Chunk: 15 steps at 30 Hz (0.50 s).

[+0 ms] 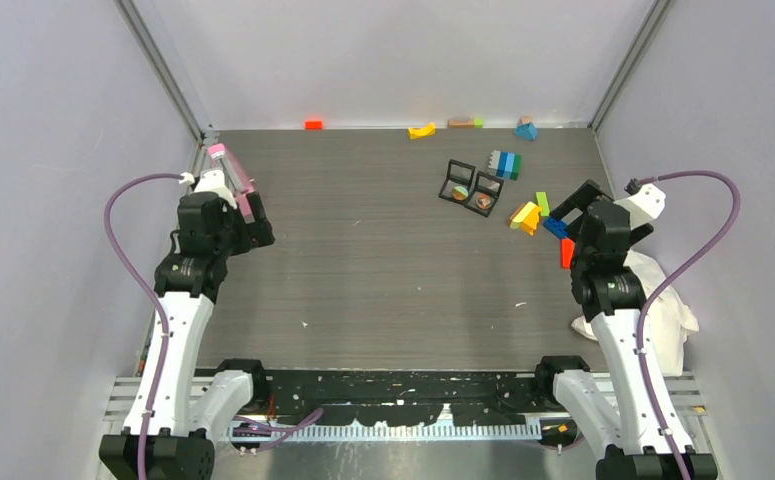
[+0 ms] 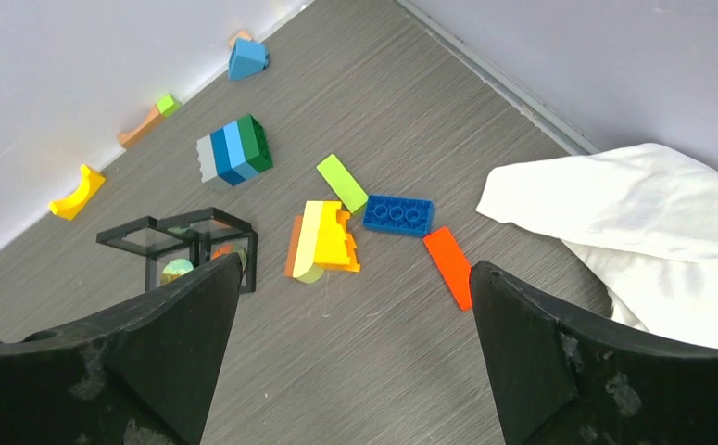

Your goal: Pin the brooch onto the clothing

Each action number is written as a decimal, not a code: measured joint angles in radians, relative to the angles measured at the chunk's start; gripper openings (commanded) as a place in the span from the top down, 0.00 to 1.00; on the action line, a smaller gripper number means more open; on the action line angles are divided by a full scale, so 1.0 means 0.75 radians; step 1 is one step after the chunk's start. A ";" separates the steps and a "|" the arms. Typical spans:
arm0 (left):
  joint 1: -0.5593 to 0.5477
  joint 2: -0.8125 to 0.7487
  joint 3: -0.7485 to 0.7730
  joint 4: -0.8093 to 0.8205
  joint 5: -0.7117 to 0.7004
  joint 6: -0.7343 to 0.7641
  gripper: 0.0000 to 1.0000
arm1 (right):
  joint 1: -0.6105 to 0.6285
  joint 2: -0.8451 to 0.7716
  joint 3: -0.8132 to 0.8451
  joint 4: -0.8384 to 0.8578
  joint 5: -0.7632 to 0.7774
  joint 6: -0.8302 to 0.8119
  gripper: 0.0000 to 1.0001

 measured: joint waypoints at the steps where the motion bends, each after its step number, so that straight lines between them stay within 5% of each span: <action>1: 0.000 0.012 0.005 -0.002 -0.001 -0.001 0.00 | 0.000 -0.006 -0.001 0.001 0.014 0.011 0.01; 15: 0.000 -0.061 0.002 0.011 0.019 -0.002 0.00 | 0.000 -0.015 -0.085 0.011 0.185 0.082 0.00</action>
